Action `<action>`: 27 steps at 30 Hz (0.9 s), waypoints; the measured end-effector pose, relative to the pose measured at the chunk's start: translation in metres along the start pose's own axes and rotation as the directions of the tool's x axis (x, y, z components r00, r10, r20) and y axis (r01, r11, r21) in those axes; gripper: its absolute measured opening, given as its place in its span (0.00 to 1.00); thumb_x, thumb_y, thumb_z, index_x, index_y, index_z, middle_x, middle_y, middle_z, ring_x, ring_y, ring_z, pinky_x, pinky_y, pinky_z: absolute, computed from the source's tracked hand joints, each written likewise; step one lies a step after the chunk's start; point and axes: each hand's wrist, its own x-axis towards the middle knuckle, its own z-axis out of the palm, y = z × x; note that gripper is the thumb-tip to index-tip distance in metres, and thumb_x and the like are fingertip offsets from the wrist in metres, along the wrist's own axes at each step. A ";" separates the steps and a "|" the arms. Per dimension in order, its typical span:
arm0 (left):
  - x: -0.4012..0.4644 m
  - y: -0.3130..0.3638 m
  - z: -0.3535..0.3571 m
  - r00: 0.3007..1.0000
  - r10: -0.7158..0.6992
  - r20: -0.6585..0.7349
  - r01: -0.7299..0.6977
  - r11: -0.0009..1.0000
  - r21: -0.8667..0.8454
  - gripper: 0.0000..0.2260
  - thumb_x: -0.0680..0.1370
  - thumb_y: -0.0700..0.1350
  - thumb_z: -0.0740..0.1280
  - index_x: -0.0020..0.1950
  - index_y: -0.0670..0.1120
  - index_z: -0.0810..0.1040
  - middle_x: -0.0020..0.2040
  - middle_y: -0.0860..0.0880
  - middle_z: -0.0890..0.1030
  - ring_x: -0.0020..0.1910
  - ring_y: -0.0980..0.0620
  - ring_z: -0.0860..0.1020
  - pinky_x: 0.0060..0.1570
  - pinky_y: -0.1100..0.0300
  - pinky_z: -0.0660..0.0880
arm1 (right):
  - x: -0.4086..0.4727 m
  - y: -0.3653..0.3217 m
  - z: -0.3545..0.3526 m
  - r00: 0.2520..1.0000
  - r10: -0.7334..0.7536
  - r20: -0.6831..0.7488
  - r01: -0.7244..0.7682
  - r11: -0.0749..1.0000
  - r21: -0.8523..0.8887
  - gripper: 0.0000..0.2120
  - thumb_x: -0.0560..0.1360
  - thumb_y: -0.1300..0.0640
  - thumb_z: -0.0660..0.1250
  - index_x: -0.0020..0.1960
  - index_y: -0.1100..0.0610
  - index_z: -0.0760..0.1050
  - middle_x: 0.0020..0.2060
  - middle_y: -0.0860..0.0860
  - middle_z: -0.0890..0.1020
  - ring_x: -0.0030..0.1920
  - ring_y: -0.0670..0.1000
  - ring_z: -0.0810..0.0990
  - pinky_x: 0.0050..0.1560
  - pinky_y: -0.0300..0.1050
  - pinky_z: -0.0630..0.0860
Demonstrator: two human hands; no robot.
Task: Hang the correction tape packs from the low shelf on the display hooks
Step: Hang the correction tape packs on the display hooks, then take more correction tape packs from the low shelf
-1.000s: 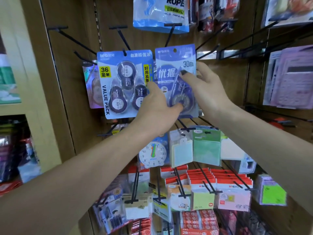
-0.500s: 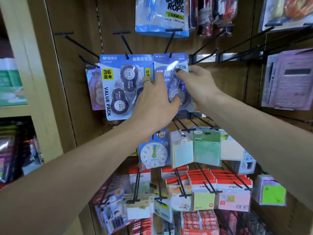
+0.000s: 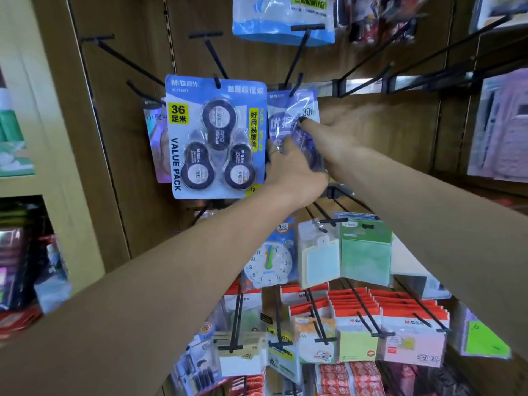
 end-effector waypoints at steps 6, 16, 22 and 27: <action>0.010 -0.010 0.016 1.000 0.003 0.008 -0.003 0.999 0.035 0.43 0.79 0.50 0.69 0.85 0.46 0.45 0.82 0.43 0.31 0.83 0.38 0.51 0.79 0.47 0.58 | 0.054 0.026 0.008 1.000 0.020 0.023 -0.020 1.000 0.008 0.34 0.56 0.35 0.72 0.53 0.57 0.83 0.51 0.57 0.88 0.52 0.60 0.87 0.60 0.59 0.82; -0.004 -0.011 0.006 0.993 0.116 0.003 -0.116 0.993 0.019 0.20 0.79 0.44 0.67 0.70 0.42 0.71 0.70 0.42 0.70 0.68 0.42 0.73 0.55 0.59 0.68 | 0.008 0.010 -0.004 0.998 0.014 -0.069 -0.029 0.974 -0.224 0.32 0.78 0.42 0.69 0.73 0.59 0.66 0.57 0.54 0.79 0.49 0.53 0.79 0.44 0.44 0.73; -0.055 -0.021 -0.012 0.939 0.342 -0.027 -0.340 0.920 -0.195 0.15 0.79 0.33 0.63 0.63 0.44 0.79 0.56 0.47 0.85 0.51 0.56 0.84 0.46 0.67 0.78 | -0.063 -0.001 -0.033 0.957 -0.263 -0.120 0.224 0.936 -0.271 0.13 0.81 0.55 0.66 0.62 0.61 0.76 0.40 0.46 0.75 0.44 0.40 0.65 0.41 0.43 0.73; -0.098 -0.040 -0.013 0.902 0.413 -0.123 -0.431 0.843 -0.323 0.13 0.77 0.31 0.66 0.52 0.48 0.81 0.47 0.53 0.85 0.46 0.59 0.84 0.48 0.68 0.76 | -0.138 0.021 -0.045 0.884 -0.441 -0.157 0.418 0.894 -0.160 0.06 0.78 0.59 0.67 0.54 0.53 0.74 0.42 0.46 0.79 0.42 0.44 0.79 0.41 0.34 0.74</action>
